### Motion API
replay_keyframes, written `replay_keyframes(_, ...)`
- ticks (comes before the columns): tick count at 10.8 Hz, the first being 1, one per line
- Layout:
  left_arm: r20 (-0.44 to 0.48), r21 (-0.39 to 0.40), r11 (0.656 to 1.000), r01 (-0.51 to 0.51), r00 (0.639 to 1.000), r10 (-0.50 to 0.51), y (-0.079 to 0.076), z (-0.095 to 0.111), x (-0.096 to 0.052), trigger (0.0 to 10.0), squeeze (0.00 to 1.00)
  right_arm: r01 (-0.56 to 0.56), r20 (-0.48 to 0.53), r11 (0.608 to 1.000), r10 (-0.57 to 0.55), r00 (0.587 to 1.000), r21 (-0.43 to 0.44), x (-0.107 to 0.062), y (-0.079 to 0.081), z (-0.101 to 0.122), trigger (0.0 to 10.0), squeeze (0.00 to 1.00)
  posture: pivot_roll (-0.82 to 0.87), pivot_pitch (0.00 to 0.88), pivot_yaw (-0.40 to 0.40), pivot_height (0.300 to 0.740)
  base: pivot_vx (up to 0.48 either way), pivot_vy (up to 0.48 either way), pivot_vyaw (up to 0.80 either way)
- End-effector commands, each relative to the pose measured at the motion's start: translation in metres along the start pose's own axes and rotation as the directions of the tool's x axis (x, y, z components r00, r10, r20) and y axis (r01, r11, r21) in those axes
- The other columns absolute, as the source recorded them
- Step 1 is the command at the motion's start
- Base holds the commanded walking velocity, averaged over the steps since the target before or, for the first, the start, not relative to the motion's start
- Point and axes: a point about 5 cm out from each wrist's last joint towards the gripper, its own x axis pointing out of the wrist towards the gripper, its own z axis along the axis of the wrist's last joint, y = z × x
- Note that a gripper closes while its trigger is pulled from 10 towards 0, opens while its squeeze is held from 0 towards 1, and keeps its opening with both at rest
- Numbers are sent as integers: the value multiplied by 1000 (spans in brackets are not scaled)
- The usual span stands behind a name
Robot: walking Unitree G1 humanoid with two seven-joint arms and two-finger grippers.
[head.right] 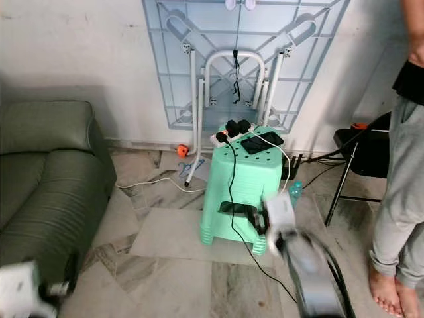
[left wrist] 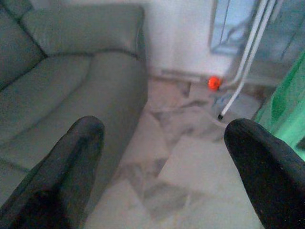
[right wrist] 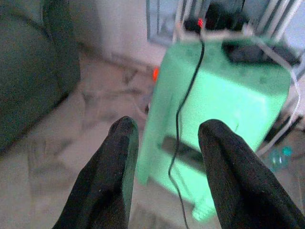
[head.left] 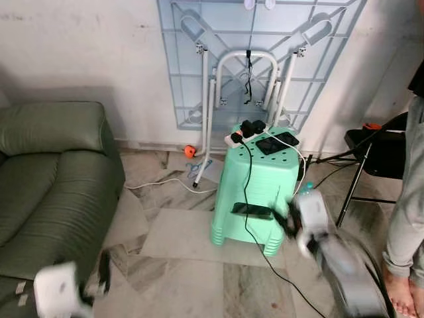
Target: Move the pillow to the sofa
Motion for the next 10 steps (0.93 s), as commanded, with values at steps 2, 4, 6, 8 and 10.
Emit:
replay_keyframes(2,-20,73,996,-55,998,57,8,-14,-12,10000,0,29,-22,1000,-29,999,-3,-5,-9,-8,10000,0,-59,0,-9,740,0,0,0)
replay_keyframes(4,-23,21,991,-135,990,136,18,-10,-46,10000,0,59,-26,998,-59,998,-28,-33,-23,-16,10000,0,-39,0,9,740,0,0,0)
replay_keyframes(6,107,54,995,-84,991,78,1,20,-60,10000,0,68,37,997,-67,997,-34,-27,-34,1,10000,0,-3,0,-6,740,0,0,0)
replay_keyframes(8,209,66,994,-84,975,68,-2,40,-39,10000,0,54,97,998,-50,994,-34,-14,-36,18,10000,0,-25,0,-2,740,0,0,0)
replay_keyframes(10,263,78,996,-46,965,24,-3,50,-18,10000,0,55,110,998,-51,993,-37,-7,-33,28,10000,0,-68,0,12,740,0,0,0)
